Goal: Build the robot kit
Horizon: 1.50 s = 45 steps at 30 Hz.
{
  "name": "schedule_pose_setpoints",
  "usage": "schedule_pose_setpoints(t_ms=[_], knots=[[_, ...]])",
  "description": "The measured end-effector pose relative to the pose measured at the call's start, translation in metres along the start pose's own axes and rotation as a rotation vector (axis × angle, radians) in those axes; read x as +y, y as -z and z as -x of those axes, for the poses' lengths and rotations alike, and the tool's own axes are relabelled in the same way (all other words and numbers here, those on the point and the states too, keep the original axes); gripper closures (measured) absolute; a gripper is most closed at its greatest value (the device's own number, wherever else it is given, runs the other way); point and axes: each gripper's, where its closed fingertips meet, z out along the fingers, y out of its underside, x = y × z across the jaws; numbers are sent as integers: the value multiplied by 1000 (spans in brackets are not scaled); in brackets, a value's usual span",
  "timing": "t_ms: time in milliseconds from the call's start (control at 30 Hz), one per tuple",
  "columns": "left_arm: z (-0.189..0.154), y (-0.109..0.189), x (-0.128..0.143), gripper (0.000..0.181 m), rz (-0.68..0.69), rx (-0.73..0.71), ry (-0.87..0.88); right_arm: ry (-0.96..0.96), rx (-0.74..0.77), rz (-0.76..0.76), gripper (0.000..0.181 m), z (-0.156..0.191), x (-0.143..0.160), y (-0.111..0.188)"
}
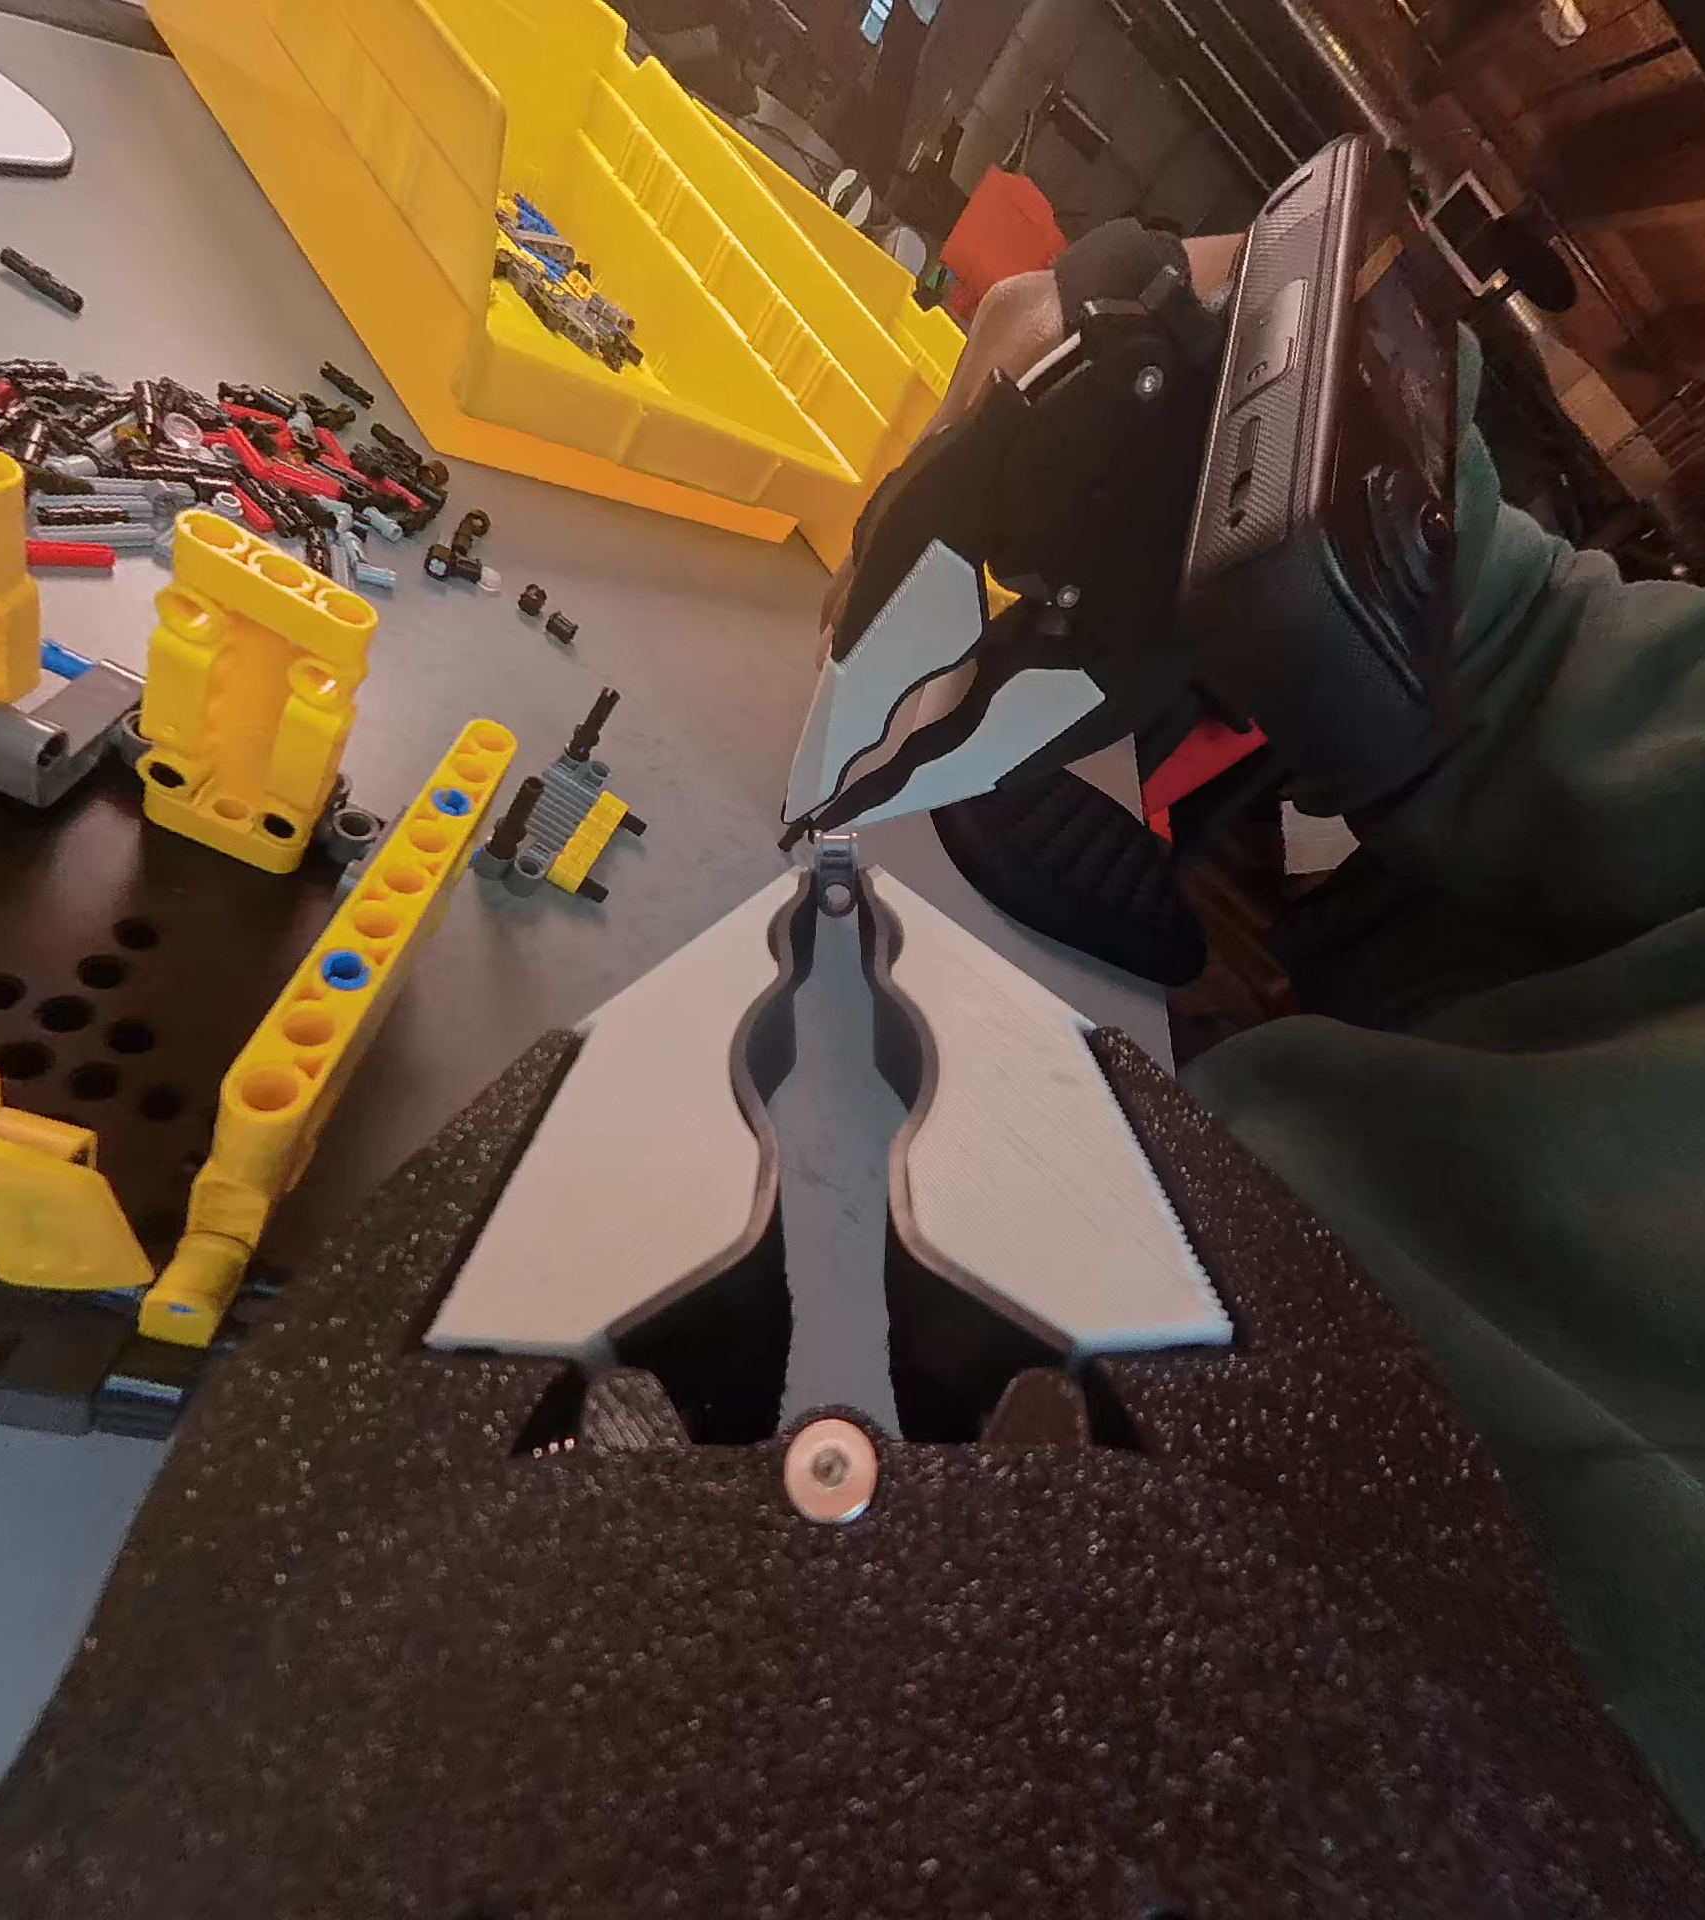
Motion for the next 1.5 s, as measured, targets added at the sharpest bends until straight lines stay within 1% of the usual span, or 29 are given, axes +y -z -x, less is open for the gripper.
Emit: schedule_pose_setpoints(t_ms=[200,333,467,633,933,1067,1200,1267,1333,1500], knots=[[2,0,1,175,3,-4,3,-22,6,-51,173,-1,0,0],[3,-1,2,175,8,-3,9,-36,-5,-94,167,0,0,0],[3,-1,3,175,7,4,19,-68,-34,-192,163,1,0,3],[3,-1,3,175,9,9,26,-94,-36,-282,163,0,3,1],[5,-2,5,175,14,8,38,-77,-38,-279,167,0,0,-4],[5,-2,6,175,15,10,41,-77,-41,-267,176,0,1,-8],[4,-2,5,175,11,18,46,-83,-48,-278,177,1,2,-6],[3,-1,3,175,1,27,53,-107,-22,-345,177,-4,-3,4],[-1,1,-1,175,-22,49,62,-139,27,-465,177,-12,-13,20],[-13,8,-17,175,-121,143,81,-270,152,-884,177,-31,-47,69]])
